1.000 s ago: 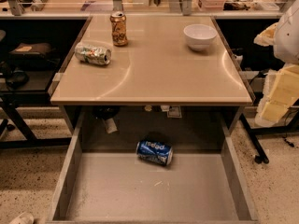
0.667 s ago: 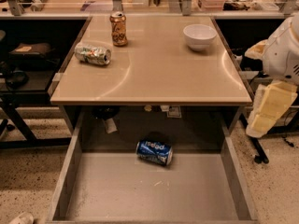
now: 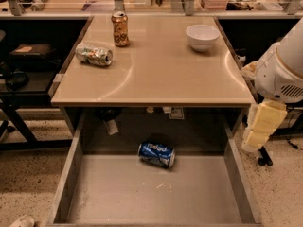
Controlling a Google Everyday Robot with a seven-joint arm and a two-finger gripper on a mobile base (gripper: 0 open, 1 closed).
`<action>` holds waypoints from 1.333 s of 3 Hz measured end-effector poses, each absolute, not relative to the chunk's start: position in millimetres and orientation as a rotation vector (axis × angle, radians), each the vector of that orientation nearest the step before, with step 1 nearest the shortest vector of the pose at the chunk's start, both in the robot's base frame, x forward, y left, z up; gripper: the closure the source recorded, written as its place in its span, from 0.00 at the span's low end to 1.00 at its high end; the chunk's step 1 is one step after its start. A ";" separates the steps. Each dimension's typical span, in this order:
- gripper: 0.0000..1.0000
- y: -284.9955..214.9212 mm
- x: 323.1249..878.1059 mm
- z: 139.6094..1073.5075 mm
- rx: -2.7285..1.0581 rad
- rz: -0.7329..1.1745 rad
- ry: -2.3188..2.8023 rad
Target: Pick pepsi can from top drawer and place on counter
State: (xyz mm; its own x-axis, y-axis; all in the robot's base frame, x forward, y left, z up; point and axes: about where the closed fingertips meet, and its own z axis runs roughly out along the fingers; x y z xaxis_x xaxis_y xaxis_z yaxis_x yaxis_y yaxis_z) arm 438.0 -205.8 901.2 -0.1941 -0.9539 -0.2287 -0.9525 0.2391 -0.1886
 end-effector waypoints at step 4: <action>0.00 -133.6 432.1 734.2 -1.552 0.477 2.018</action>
Offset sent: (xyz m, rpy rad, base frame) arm -0.0039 0.0387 -0.1358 0.3633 0.0277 -0.0144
